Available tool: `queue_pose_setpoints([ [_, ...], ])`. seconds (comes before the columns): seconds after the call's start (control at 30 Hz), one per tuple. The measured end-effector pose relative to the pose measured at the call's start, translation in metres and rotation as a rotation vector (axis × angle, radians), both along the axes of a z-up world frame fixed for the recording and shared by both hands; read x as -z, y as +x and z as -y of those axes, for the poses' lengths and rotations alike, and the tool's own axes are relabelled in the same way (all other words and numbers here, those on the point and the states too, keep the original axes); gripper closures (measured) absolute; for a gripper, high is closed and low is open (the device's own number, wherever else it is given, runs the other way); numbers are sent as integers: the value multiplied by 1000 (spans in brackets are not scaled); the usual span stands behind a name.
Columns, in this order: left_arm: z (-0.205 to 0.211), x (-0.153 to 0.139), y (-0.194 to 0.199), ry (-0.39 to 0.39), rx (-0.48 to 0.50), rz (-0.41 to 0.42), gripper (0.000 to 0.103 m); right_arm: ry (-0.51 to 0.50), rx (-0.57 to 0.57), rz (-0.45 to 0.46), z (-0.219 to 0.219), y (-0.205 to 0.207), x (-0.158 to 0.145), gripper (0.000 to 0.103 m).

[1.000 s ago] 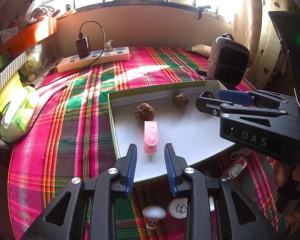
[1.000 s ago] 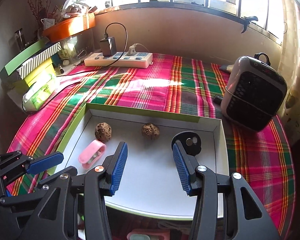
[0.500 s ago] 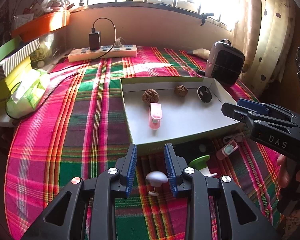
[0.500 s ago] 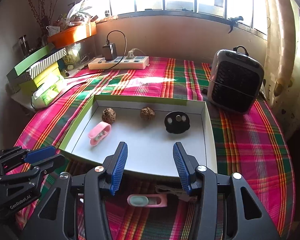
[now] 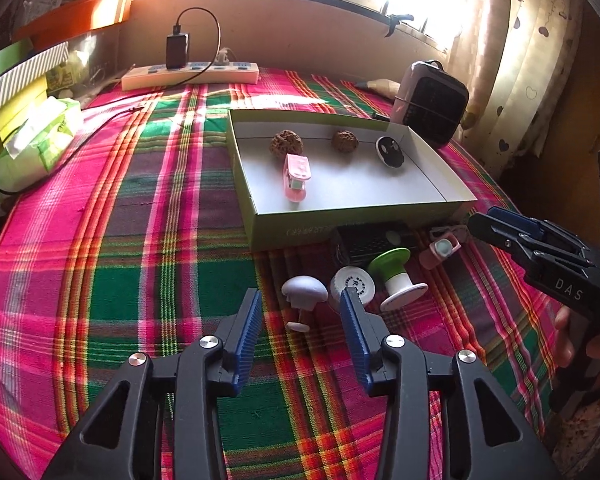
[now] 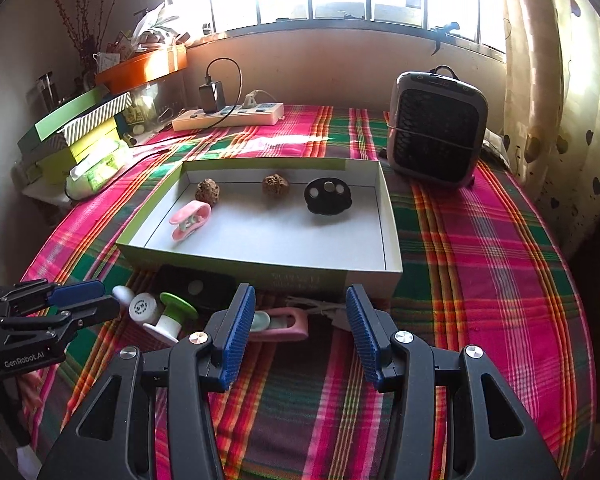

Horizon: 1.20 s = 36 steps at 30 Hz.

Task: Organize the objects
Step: 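Withdraw both tools from the tray toward the white knob and green spool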

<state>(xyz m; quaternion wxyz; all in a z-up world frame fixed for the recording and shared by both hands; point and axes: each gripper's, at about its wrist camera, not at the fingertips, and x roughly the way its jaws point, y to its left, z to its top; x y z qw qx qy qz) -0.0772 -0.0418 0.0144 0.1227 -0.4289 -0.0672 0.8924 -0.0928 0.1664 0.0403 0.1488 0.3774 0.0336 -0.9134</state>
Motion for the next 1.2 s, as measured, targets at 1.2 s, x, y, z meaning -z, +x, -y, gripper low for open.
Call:
queue_pose_setpoints([
  [1.2,1,10,-21,-49,-32,-7,64,24,18,69,22,-14,24,43],
])
